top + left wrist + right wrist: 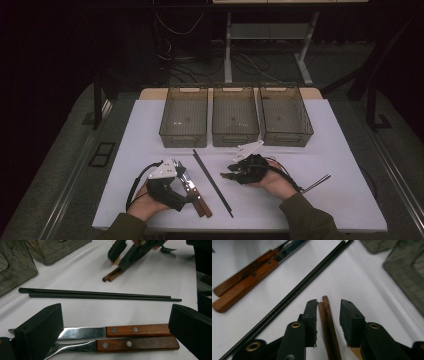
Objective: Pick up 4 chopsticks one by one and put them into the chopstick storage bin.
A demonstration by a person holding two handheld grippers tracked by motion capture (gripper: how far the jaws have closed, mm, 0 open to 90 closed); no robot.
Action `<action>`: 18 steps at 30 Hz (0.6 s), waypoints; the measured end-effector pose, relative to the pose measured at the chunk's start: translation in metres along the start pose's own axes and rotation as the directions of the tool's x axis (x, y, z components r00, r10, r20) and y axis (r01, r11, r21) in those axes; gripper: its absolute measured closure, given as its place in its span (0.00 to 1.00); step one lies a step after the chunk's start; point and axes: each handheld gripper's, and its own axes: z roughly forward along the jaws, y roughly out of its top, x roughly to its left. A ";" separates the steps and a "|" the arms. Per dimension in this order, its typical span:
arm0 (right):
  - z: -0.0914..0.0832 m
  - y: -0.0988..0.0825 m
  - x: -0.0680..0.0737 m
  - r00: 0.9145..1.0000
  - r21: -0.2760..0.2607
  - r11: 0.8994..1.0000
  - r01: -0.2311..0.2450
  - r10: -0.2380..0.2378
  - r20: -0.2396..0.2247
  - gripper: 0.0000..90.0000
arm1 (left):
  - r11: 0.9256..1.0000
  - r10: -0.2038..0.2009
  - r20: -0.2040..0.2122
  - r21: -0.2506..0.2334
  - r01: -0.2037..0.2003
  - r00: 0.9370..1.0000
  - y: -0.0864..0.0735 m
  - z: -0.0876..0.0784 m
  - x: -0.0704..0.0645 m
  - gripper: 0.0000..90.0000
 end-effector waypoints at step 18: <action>-0.083 -0.066 -0.018 0.990 -0.065 0.990 -0.124 0.128 0.058 0.74 | 1.000 -0.009 0.004 -0.004 0.009 1.000 0.000 0.001 0.000 0.00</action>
